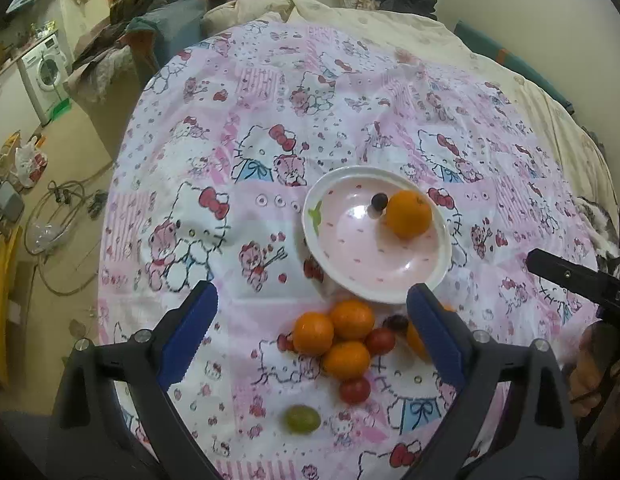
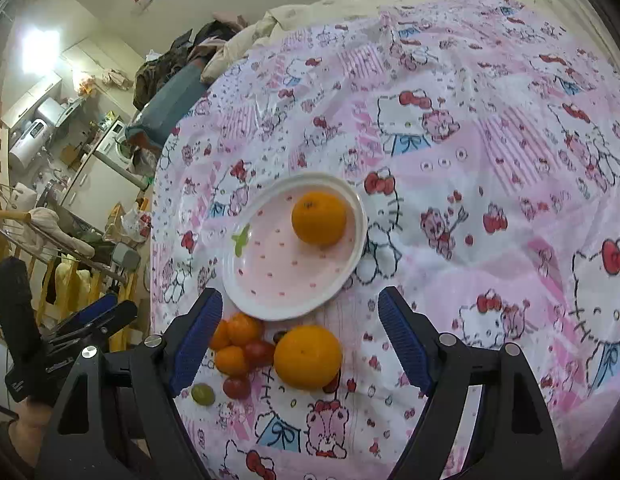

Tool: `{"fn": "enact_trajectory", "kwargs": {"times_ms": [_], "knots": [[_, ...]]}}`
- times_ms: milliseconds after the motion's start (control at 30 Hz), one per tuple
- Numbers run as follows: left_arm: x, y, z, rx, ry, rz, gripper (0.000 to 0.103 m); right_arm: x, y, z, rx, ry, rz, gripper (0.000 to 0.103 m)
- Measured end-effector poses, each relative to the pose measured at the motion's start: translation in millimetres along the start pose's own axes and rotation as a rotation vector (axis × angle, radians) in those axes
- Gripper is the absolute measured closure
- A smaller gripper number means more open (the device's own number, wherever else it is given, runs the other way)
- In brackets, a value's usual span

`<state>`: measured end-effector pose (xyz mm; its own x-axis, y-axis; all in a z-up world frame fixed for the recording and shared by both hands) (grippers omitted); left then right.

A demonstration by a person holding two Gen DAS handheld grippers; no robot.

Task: Organize fruits
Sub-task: 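Withdraw both open tools from the plate, then close the right tool around the second large orange and lift it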

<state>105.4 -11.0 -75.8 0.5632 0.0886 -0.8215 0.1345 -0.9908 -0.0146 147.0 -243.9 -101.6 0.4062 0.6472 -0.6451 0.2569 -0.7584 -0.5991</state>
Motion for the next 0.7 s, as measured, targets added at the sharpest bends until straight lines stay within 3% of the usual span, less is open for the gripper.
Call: {"fn": "enact_trajectory", "kwargs": {"times_ms": [267,700], "knots": [[6.3,-12.3,5.3,-0.04,0.016,-0.036,0.009,14.8,5.7,19.6,0.035,-0.043,0.021,0.02],[18.4,-17.0,9.2,-0.085,-0.039,-0.037,0.009,44.2,19.8,35.4,0.107,-0.138,0.022,0.02]]}}
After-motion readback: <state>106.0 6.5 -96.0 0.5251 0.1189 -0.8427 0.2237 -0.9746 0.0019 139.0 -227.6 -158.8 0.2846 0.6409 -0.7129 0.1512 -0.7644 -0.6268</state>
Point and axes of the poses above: each gripper's, at about its wrist camera, not at the fingertips, and x roughly the way its jaws point, y to its right, z to its underside, the point moved 8 cm from there along x, roughly the way its jaws point, and after that the axes turned 8 degrees about -z, right-handed, at the moved point
